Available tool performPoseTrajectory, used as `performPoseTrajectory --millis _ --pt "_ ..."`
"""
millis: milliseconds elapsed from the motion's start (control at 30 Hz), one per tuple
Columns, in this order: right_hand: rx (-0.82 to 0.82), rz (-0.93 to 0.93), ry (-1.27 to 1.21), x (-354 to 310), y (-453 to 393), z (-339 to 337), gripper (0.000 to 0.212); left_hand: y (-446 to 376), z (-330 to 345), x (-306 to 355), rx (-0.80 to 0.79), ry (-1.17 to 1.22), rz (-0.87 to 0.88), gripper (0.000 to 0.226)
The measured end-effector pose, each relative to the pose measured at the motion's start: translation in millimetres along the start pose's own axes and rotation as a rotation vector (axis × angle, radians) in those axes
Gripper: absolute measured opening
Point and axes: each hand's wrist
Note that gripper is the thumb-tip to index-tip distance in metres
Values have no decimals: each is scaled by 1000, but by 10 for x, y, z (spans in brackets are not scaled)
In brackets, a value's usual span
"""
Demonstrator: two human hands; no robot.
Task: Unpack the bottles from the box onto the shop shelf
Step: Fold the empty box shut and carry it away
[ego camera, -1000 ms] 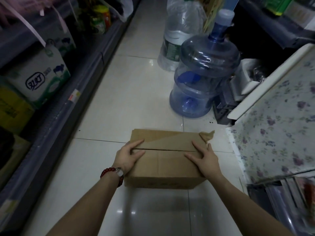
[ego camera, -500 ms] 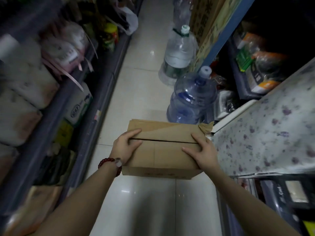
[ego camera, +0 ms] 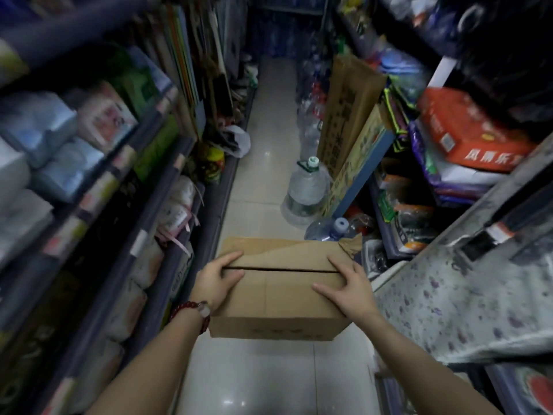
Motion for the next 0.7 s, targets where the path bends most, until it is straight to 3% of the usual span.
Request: performPoseTrajectory --millis 367,700 --pt "42 -19 -10 -596 -586 -375 78 -578 -511 607 -21 -60 97 45" --pt "-29 -31 5 -685 -2369 -339 81 -2109 -568 960 4 5 -2 47"
Point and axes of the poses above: each hand's wrist, its own y-axis away from the middle knuckle, its own z-axis out of the palm, x = y × z, and after that the axes turned 7 degrees about -z, right-handed
